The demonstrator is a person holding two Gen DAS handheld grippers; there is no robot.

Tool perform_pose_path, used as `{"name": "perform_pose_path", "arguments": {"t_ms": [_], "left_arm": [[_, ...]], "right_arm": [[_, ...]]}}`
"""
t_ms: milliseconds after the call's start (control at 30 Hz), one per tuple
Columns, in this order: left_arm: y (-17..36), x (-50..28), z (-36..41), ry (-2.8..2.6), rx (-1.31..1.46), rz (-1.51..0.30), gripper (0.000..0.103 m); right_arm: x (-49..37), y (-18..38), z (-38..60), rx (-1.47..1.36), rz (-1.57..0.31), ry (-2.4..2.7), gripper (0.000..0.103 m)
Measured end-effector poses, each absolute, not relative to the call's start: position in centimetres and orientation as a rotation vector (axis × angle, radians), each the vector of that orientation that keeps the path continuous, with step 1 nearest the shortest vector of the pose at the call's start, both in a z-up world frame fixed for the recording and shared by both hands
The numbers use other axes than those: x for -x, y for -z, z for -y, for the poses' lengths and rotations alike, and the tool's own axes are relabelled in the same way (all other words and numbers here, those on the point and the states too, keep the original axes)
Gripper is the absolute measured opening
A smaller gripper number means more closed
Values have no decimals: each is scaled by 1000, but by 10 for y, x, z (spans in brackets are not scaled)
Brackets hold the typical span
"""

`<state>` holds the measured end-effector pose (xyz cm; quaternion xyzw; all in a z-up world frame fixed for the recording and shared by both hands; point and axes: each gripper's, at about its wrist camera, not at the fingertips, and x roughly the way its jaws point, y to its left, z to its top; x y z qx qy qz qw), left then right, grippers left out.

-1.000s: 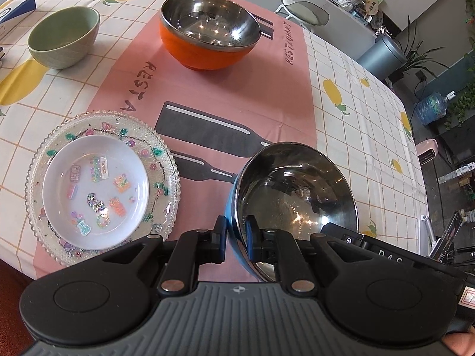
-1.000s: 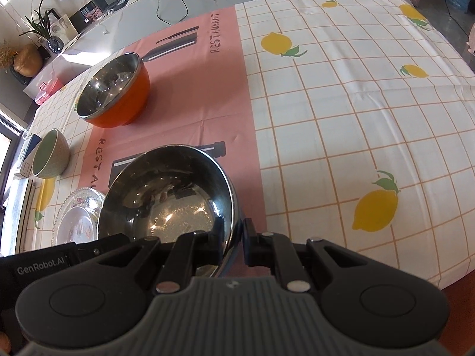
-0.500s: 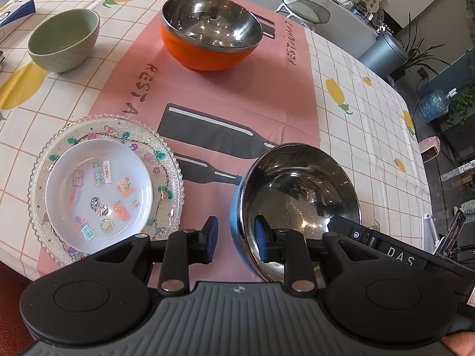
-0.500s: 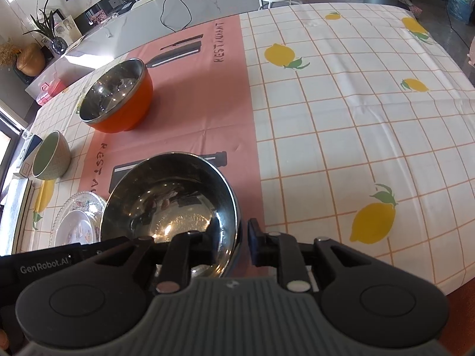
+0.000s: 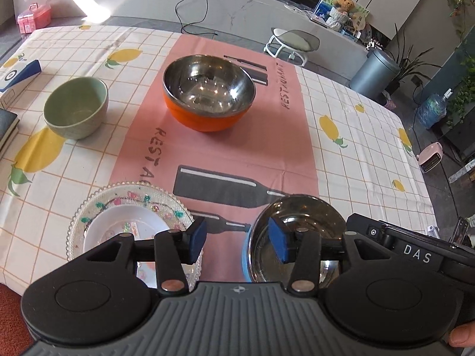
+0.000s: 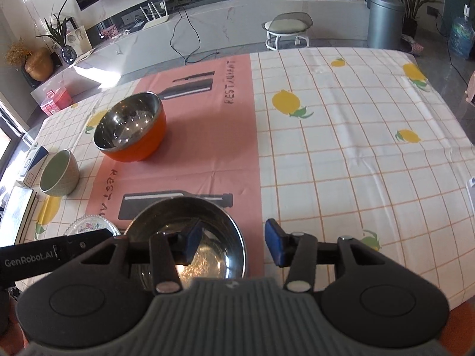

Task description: Organize plates and bowls

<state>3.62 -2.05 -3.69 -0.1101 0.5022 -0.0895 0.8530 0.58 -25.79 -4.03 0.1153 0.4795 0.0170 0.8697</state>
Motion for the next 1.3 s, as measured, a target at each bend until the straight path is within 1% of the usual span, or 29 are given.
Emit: {"name": "perform_pose_path", "arguments": {"t_ms": [233,400,667,933,1300], "left_arm": [[14,-53,4,180,206,-976,57],[1,-70,-8,167,194,-935,57],[-5,-106,-37,110,239,-917,58],[5,-143,-53,90,289,-923,61],[46,-189,-61,53,322,-997,61]], "right_arm": [[-29,21,247,-226,-967,-69,48],[-50,12,232,-200,-947,-96,54],[-92,3,201,-171,-936,-135,55],[-138,11,178,-166,-954,-128,56],[-193,49,167,-209,-1035,-90,55]]}}
